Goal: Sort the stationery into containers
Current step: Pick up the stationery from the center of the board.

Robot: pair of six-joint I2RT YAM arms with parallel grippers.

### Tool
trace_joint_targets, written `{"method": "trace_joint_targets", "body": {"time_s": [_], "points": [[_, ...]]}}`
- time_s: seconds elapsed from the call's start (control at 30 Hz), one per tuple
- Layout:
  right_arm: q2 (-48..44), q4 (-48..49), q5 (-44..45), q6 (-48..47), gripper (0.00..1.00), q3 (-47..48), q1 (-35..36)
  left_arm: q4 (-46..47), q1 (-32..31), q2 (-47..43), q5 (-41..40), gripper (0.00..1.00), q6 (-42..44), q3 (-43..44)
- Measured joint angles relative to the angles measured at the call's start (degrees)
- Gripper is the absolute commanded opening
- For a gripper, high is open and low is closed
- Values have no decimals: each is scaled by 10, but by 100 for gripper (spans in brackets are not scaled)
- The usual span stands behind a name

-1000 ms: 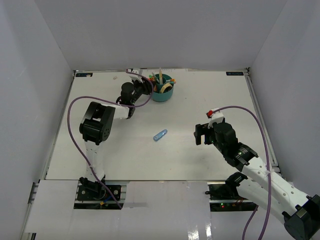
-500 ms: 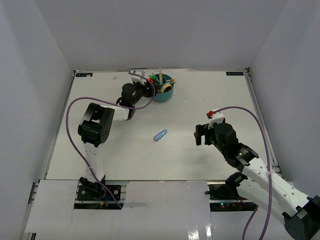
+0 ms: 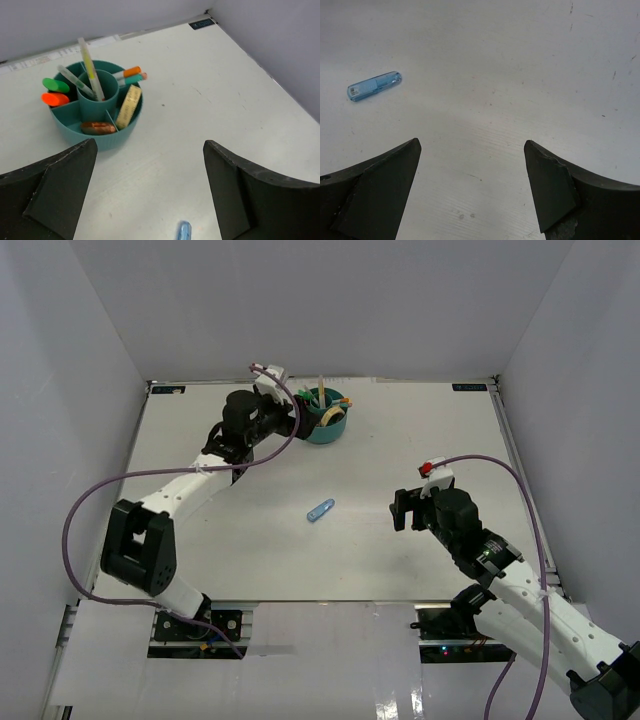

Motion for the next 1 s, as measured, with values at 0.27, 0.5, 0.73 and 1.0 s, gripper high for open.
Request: {"method": "trace_joint_targets", "body": {"time_s": [0.27, 0.5, 0.73, 1.0], "points": [[0, -6, 0, 5, 90, -1, 0, -215, -34, -18, 31, 91, 7, 8], [7, -6, 2, 5, 90, -1, 0, -391, -85, 77, -9, 89, 3, 74], [7, -6, 3, 6, 90, -5, 0, -489, -141, 158, -75, 87, 7, 156], [10, -8, 3, 5, 90, -9, 0, -565, -176, 242, -112, 84, 25, 233]]}}
